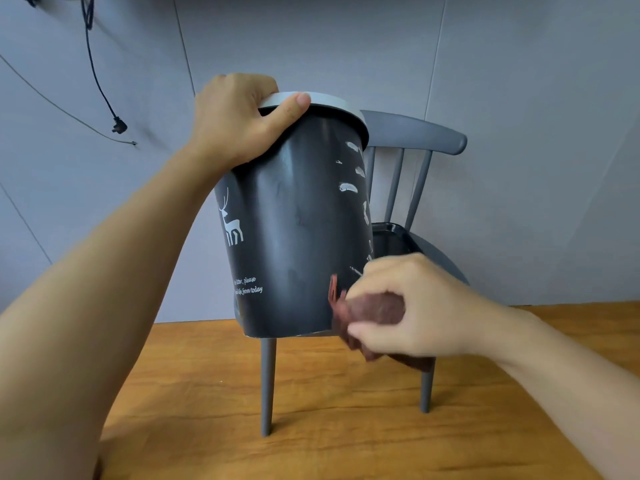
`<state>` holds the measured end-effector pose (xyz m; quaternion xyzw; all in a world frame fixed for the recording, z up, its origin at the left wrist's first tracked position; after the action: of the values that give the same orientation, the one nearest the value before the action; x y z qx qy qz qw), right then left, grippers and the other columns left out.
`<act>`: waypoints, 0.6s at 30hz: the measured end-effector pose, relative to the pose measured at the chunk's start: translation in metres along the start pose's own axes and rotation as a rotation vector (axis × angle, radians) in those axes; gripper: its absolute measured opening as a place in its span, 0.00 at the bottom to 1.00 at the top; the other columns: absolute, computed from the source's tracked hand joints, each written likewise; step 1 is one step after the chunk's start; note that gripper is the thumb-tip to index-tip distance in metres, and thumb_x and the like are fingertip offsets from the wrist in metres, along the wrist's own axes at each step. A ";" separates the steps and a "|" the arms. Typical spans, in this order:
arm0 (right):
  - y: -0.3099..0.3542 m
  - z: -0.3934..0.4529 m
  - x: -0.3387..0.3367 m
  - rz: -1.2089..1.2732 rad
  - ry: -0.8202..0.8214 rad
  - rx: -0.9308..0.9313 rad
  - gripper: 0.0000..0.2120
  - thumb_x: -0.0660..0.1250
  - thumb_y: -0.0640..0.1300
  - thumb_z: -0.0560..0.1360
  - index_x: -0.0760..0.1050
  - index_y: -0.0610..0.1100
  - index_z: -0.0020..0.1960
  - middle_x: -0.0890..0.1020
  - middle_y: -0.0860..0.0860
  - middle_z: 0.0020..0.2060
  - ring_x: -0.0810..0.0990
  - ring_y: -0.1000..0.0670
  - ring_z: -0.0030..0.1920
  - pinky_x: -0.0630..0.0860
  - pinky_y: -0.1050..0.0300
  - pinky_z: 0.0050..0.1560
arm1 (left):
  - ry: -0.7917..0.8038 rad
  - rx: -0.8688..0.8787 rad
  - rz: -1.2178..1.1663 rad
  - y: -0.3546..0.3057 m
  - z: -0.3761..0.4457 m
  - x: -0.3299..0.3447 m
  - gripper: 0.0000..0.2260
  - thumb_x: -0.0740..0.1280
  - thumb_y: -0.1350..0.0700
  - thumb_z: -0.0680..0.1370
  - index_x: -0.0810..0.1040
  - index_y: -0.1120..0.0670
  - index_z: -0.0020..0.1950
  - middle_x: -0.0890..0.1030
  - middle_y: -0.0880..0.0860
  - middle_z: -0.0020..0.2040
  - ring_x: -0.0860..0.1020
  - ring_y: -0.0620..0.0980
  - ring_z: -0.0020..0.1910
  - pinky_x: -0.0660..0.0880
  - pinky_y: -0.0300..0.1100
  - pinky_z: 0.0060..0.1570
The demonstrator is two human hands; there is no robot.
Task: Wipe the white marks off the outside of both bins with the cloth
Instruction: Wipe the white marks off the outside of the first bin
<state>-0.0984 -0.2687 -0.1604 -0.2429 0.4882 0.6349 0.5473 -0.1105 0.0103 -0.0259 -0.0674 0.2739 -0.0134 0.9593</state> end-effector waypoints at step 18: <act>-0.020 0.010 -0.023 0.241 -0.415 0.099 0.07 0.76 0.54 0.73 0.85 0.56 0.51 0.84 0.57 0.44 0.84 0.52 0.47 0.80 0.61 0.45 | -0.015 0.025 -0.118 0.016 -0.009 -0.008 0.19 0.60 0.37 0.81 0.81 0.49 0.50 0.79 0.53 0.37 0.76 0.56 0.39 0.72 0.51 0.42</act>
<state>-0.0714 -0.2722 -0.1442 -0.0200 0.4213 0.7071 0.5675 -0.1222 0.0255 -0.0313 -0.0717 0.2619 -0.0730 0.9597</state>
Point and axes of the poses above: each hand's wrist, its own z-axis towards the middle knuckle, its own x-axis out of the palm, y = z × x, the point moved 2 cm from there along z, towards the middle knuckle
